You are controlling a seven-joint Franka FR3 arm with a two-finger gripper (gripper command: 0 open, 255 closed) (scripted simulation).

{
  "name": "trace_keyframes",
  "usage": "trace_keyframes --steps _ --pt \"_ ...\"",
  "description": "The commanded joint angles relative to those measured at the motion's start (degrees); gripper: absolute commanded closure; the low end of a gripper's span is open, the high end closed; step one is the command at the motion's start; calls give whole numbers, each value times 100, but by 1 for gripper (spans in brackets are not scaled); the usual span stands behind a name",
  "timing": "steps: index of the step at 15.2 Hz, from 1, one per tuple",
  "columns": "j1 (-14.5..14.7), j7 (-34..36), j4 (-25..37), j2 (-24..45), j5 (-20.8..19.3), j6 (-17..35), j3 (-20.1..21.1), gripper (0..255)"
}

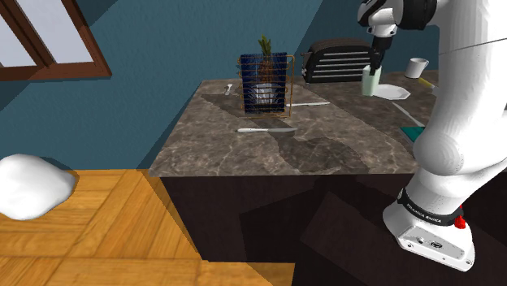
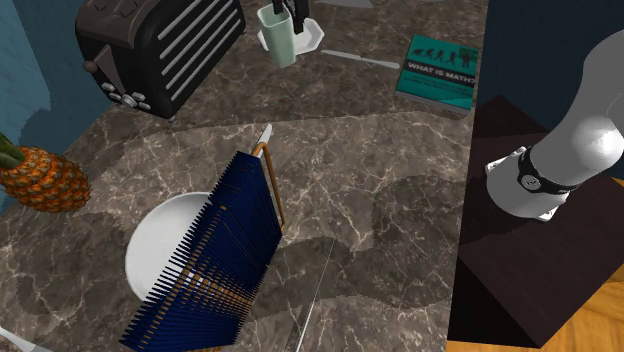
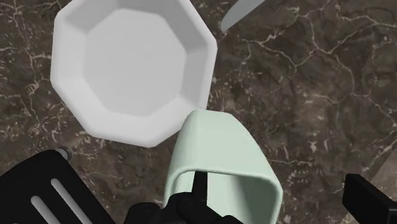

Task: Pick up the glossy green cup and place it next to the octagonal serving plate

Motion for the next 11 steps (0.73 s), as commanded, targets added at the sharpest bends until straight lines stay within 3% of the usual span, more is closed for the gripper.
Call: trace_keyframes --steps 1,3,11 --pt "6 38 200 -83 -56 -269 -31 0" --pt "-5 71 474 -137 -98 -586 -55 0" --pt "-5 71 474 -137 -98 -586 -55 0"
